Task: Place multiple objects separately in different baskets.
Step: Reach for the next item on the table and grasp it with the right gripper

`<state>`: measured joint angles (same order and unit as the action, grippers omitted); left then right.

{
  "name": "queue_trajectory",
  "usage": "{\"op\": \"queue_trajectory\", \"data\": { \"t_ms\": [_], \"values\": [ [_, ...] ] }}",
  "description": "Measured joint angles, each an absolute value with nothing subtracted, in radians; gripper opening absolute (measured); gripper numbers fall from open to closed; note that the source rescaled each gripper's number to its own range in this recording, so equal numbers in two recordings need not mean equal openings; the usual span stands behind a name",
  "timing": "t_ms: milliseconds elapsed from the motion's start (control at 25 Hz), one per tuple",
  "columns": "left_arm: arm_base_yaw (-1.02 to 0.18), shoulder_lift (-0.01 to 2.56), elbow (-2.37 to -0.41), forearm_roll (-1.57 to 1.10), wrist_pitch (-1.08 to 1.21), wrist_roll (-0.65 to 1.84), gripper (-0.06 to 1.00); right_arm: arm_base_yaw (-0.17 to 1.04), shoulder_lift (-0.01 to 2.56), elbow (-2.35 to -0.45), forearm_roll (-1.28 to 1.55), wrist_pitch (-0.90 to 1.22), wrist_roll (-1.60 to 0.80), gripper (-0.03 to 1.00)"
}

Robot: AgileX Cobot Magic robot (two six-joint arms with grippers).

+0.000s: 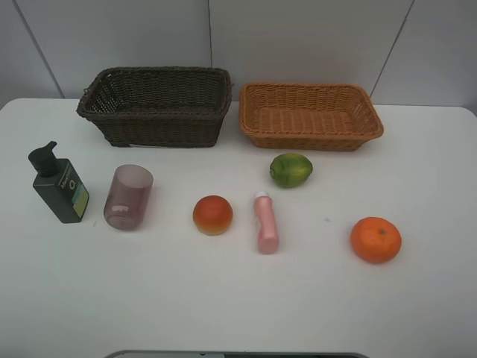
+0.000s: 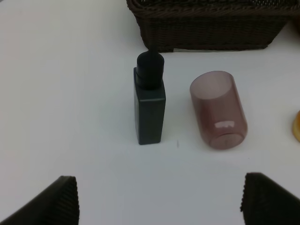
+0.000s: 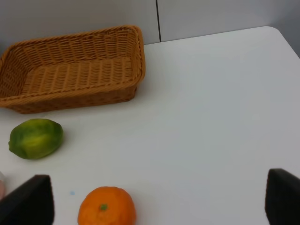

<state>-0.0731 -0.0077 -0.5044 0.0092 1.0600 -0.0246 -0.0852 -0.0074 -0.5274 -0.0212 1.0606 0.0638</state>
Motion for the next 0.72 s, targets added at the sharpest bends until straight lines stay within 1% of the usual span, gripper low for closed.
{"op": "queue_trajectory", "data": {
  "t_ms": [720],
  "values": [
    [-0.073,-0.008,-0.504,0.009,1.060,-0.025,0.81,-0.085,-0.007,-0.527,-0.021,1.061,0.064,1.00]
  ]
}}
